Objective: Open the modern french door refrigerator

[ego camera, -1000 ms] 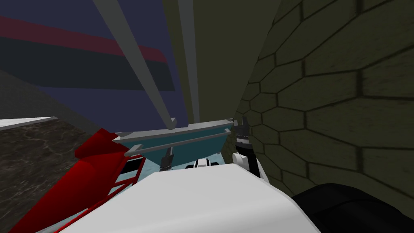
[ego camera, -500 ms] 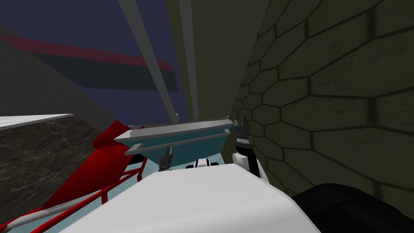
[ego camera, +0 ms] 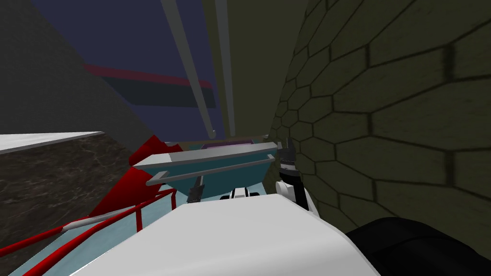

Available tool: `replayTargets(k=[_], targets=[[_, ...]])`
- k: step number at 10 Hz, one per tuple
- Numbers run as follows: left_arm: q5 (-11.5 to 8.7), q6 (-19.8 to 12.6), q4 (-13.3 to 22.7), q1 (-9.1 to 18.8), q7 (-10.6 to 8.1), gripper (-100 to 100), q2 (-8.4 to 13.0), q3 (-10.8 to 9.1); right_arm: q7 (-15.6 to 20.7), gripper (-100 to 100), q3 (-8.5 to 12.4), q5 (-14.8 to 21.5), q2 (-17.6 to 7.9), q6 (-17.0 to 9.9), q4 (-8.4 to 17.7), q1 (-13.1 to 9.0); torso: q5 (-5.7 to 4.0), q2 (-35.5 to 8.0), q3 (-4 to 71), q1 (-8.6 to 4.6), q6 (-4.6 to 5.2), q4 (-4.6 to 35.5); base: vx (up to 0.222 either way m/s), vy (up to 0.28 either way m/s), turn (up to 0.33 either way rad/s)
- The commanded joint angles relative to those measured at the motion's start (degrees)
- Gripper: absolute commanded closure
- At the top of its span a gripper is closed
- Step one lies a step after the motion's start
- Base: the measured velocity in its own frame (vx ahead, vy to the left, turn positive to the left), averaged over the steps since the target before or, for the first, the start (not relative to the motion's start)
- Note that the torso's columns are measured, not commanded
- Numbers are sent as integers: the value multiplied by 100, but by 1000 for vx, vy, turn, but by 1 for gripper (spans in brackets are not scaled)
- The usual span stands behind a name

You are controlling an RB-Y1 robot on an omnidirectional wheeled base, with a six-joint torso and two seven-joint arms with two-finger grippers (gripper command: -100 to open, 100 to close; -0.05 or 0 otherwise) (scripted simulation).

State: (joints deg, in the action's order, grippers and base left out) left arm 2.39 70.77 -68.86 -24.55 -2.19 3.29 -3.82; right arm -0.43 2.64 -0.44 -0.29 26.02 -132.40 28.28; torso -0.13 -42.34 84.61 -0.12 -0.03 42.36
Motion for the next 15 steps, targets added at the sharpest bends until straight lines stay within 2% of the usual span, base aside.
replayTargets(k=[1, 3, 4, 7, 8, 15], targets=[[28, 131, -127, -164, -48, 100, 8, 32, 0, 0, 0, 0, 0, 0, 0, 0, 3, -14, -13, -2, 2, 2, -178, -29, 24], [36, 104, -139, -217, -55, 100, 6, 43, 0, 0, 0, 0, 0, 0, 0, 0, -7, -16, -9, -8, 3, 13, -133, -29, 17], [56, 194, -187, -344, -82, 100, 8, 73, 0, 0, 0, 0, 0, 0, 0, 1, -8, 17, 8, -4, 7, 8, -138, -9, 17], [80, 344, -274, -498, -118, 100, 16, 109, 0, 0, 0, 0, 0, 0, 0, -1, -1, -25, -18, 1, -1, 9, -188, -18, 21], [63, 203, -374, -548, -165, -100, 51, 95, 0, 0, 0, 0, 0, 0, 0, -1, -5, -22, -15, 6, -5, 12, -84, -20, 6], [-63, -496, -1611, -1158, -553, -100, 321, -26, 0, 0, 0, 0, 0, 0, 0, 2, 7, -14, -14, 6, 3, 2, 23, -36, -4]])
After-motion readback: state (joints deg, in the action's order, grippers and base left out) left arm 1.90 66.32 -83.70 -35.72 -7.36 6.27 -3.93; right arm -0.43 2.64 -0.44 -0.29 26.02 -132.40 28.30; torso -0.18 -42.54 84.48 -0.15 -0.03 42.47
